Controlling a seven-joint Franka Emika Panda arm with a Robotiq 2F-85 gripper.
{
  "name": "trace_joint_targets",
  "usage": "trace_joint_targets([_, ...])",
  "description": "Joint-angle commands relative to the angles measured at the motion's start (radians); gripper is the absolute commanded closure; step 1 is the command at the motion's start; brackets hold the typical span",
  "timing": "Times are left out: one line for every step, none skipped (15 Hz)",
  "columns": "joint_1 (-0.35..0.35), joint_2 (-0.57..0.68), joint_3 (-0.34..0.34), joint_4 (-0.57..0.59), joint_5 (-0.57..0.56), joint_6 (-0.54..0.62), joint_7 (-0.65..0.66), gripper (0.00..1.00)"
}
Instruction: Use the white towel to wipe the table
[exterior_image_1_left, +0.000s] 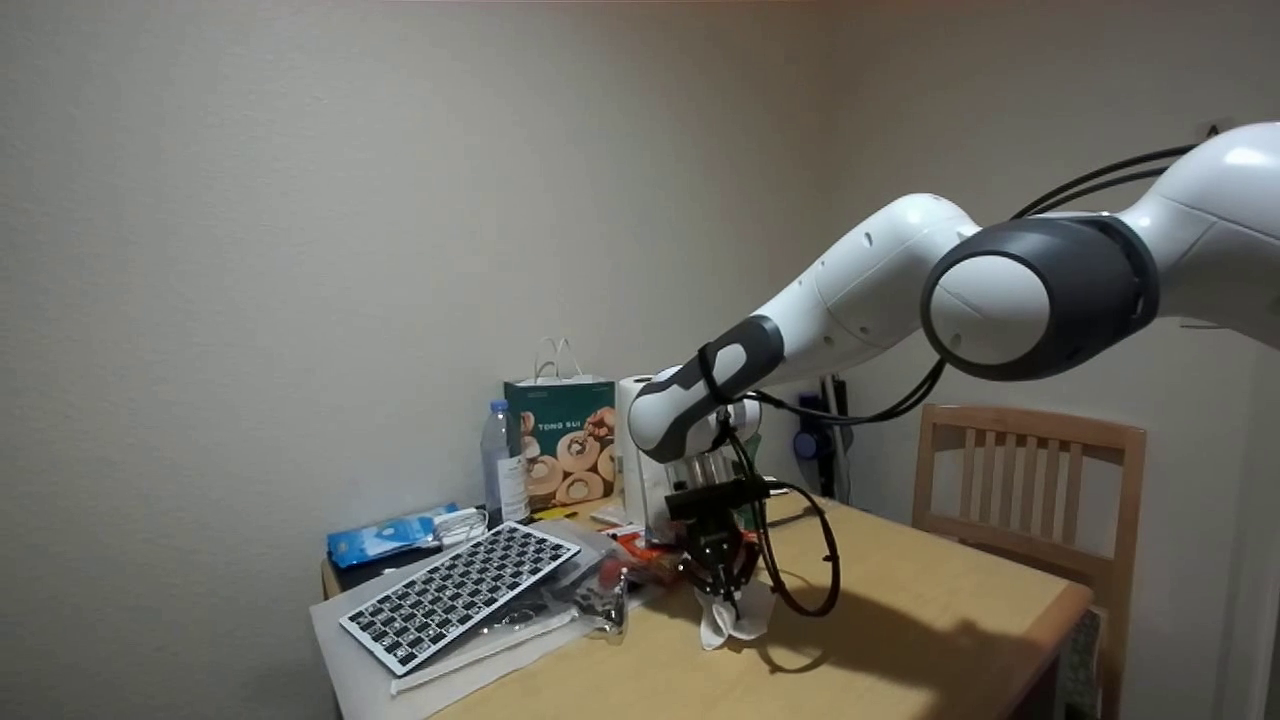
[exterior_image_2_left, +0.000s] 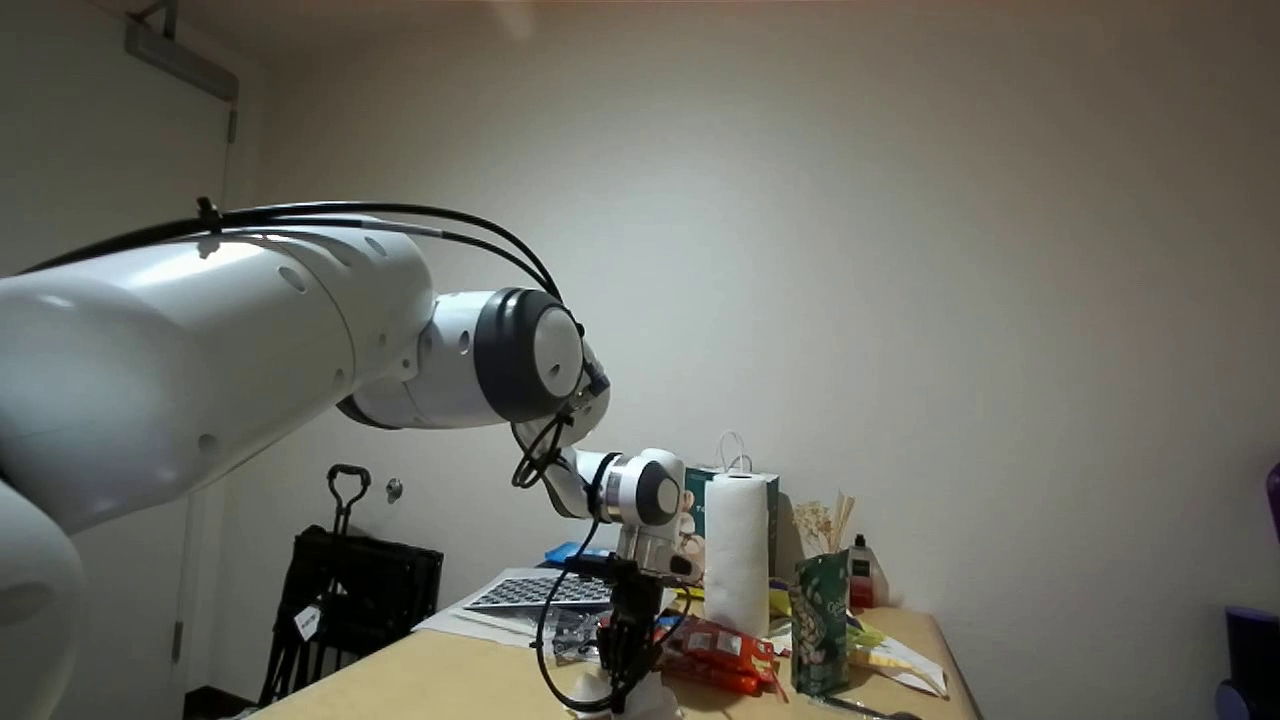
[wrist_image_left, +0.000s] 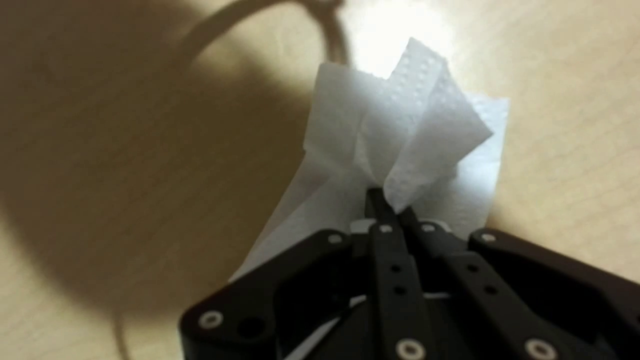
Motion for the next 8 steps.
trace_joint_targets([-0.029, -0.032, 0.004, -0.145, 0.048, -0.038, 0.044, 1.00])
trace_joint_targets([-0.034, -0.041, 0.003, -0.166, 0.060, -0.056, 0.055, 1.00])
trace_joint_targets([-0.036, -0.046, -0.004, -0.176, 0.070, -0.072, 0.083, 1.00])
trace_joint_targets([-0.026, -0.026, -0.002, -0.062, 0.041, -0.084, 0.041, 0.98])
trace_joint_targets([-0.031, -0.034, -0.004, -0.078, 0.049, -0.092, 0.053, 0.98])
trace_joint_targets([-0.034, -0.039, -0.004, -0.089, 0.052, -0.095, 0.057, 0.98])
trace_joint_targets([-0.034, -0.042, -0.004, -0.096, 0.053, -0.095, 0.060, 0.98])
trace_joint_targets([-0.034, -0.044, -0.004, -0.099, 0.053, -0.096, 0.061, 0.98])
